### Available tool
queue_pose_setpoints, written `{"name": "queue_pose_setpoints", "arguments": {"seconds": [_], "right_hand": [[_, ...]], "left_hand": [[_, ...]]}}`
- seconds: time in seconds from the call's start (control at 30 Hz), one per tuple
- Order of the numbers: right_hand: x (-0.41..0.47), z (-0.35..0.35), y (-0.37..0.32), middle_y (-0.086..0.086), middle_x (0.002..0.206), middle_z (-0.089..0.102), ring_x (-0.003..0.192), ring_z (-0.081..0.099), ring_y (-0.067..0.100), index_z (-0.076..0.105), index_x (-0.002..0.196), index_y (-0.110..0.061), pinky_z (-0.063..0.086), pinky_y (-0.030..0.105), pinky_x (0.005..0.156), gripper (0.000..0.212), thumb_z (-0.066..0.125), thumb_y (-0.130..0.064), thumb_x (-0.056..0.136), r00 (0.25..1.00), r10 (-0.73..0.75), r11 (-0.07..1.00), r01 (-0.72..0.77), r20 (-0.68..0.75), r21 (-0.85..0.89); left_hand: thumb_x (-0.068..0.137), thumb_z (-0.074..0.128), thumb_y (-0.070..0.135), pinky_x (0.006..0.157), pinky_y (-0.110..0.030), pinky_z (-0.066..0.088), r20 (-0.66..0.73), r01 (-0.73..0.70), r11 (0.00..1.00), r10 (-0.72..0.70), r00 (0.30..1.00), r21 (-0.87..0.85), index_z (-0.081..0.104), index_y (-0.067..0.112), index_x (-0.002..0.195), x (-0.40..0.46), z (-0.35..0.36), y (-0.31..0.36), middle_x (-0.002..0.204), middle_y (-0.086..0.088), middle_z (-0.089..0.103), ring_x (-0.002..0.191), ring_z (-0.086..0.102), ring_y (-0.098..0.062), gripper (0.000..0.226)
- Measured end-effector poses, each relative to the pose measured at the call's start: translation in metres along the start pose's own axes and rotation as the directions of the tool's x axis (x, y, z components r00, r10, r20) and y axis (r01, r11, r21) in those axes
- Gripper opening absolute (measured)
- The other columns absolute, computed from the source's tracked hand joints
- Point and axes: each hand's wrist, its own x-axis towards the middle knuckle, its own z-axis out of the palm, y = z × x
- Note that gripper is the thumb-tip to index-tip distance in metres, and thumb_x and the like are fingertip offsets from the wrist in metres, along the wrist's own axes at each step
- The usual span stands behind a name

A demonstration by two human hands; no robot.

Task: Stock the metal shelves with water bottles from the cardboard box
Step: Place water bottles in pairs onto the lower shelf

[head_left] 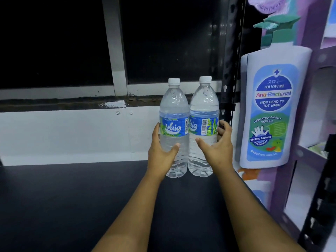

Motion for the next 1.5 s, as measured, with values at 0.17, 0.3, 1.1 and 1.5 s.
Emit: {"name": "queue_pose_setpoints", "arguments": {"seconds": [0.17, 0.3, 1.1, 1.5], "right_hand": [[-0.003, 0.0, 0.004, 0.003, 0.138, 0.043, 0.129, 0.041, 0.014, 0.036, 0.138, -0.021, 0.035, 0.039, 0.112, 0.081, 0.082, -0.03, 0.072, 0.999, -0.02, 0.999, 0.022, 0.034, -0.04], [-0.004, 0.0, 0.003, 0.004, 0.137, 0.035, 0.126, 0.038, 0.014, 0.028, 0.144, -0.025, 0.032, 0.032, 0.108, 0.099, 0.085, -0.041, 0.064, 0.998, -0.022, 0.986, 0.03, 0.054, -0.165], [-0.007, -0.001, 0.01, -0.011, 0.129, 0.056, 0.117, 0.052, 0.004, 0.035, 0.139, -0.03, 0.042, 0.025, 0.099, 0.077, 0.079, -0.032, 0.076, 0.994, -0.038, 0.998, 0.043, 0.099, -0.05], [-0.007, -0.001, 0.014, -0.037, 0.112, 0.051, 0.099, 0.05, -0.025, 0.032, 0.145, -0.028, 0.039, 0.01, 0.09, 0.075, 0.072, -0.017, 0.082, 0.991, -0.005, 1.0, 0.006, 0.131, -0.01]], "left_hand": [[0.079, 0.078, 0.034, 0.103, -0.042, 0.047, -0.079, -0.001, 0.997, 0.007, 0.997, 0.075, 0.015, 0.04, 0.149, -0.002, 0.003, -0.005, 0.143, 0.0, 0.046, 0.128, 0.048, -0.017, 0.094], [0.082, 0.069, 0.024, 0.106, -0.046, 0.045, 0.037, 0.032, 0.998, -0.03, 0.999, -0.046, 0.014, 0.047, 0.147, -0.003, 0.001, -0.003, 0.145, 0.009, 0.045, 0.127, 0.049, -0.012, 0.089], [0.084, 0.072, 0.018, 0.106, -0.043, 0.044, 0.013, 0.0, 1.0, 0.0, 1.0, -0.014, 0.017, 0.045, 0.147, -0.002, -0.003, -0.01, 0.147, 0.01, 0.043, 0.128, 0.048, -0.013, 0.088], [0.08, 0.078, 0.029, 0.102, -0.031, 0.043, -0.043, -0.022, 0.999, 0.023, 0.999, 0.042, 0.022, 0.041, 0.147, -0.001, -0.003, -0.013, 0.144, 0.007, 0.047, 0.13, 0.045, -0.011, 0.088]]}}
